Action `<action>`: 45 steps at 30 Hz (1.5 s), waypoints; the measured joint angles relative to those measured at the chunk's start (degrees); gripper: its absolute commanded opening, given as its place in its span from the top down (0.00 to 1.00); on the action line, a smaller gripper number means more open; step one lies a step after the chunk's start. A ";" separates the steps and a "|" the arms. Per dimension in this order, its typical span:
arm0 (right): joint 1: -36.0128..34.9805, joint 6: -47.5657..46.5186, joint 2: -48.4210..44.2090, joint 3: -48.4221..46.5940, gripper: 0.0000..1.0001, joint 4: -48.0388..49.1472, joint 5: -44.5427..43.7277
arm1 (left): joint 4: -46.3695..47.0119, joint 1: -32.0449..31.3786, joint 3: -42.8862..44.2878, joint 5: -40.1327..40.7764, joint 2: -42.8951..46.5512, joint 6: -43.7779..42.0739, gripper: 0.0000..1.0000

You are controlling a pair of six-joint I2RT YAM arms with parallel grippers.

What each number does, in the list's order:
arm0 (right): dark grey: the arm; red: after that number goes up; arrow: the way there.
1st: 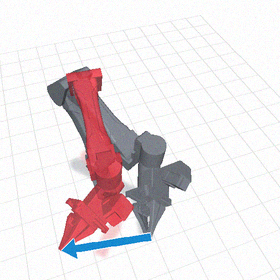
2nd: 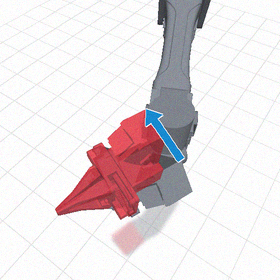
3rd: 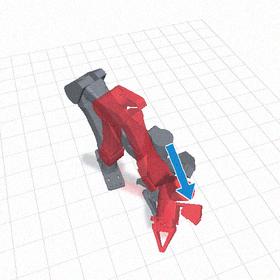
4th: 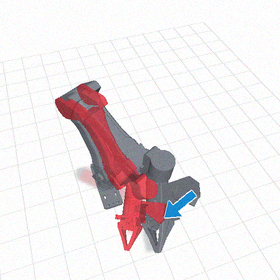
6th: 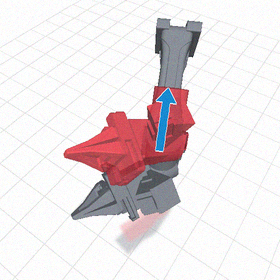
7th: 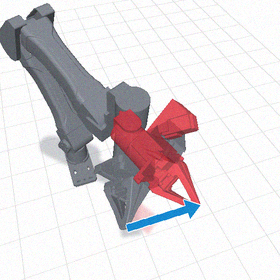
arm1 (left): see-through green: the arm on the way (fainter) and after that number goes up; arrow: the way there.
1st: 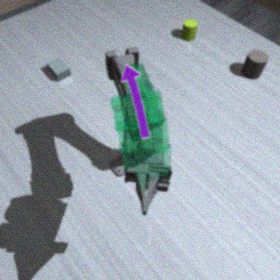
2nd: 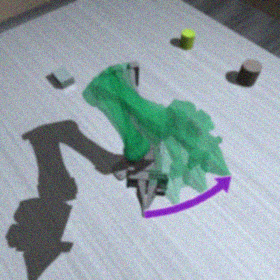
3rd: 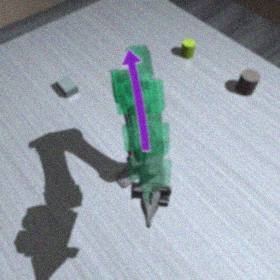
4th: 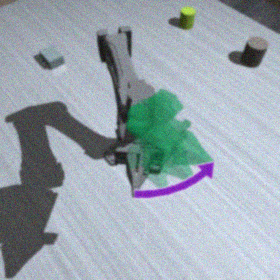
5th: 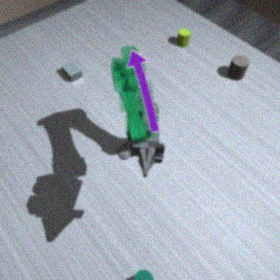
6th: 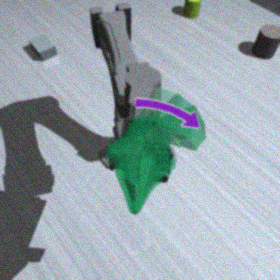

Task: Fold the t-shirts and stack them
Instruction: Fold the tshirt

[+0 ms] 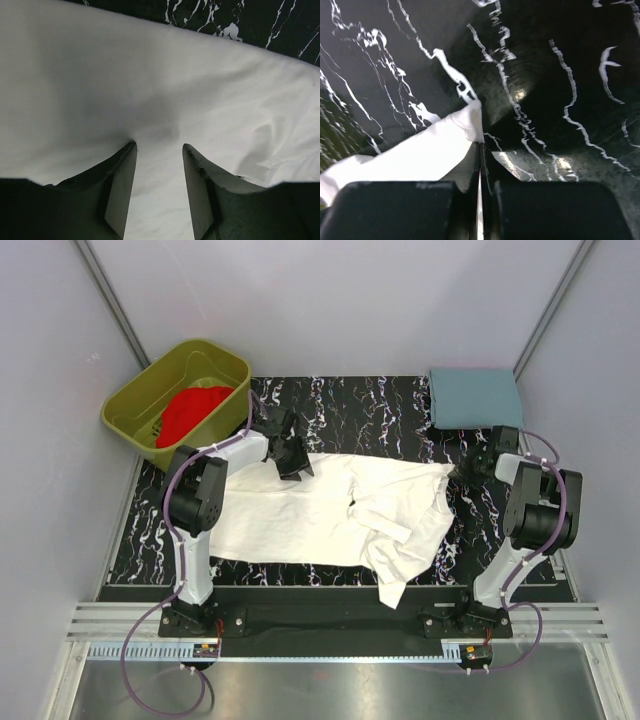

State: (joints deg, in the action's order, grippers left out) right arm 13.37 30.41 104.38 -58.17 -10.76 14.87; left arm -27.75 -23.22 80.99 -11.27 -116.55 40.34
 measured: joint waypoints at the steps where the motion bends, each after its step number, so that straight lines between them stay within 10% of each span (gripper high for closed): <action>1: 0.61 0.68 0.09 0.37 1.00 0.63 0.55 | 0.07 0.15 0.00 -0.07 -0.09 0.07 0.51; 31: -1.44 8.98 -6.43 -7.67 0.96 -4.50 7.23 | 0.44 1.03 1.75 -3.41 -0.17 -0.28 0.43; 45: -1.27 5.27 8.02 -13.42 0.97 -14.84 1.38 | -1.36 0.09 0.48 -3.15 5.09 -2.89 0.42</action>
State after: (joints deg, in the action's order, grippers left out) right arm 12.10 35.68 112.40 -71.59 -25.61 16.25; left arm -29.10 -23.14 81.47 -14.41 -111.46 37.45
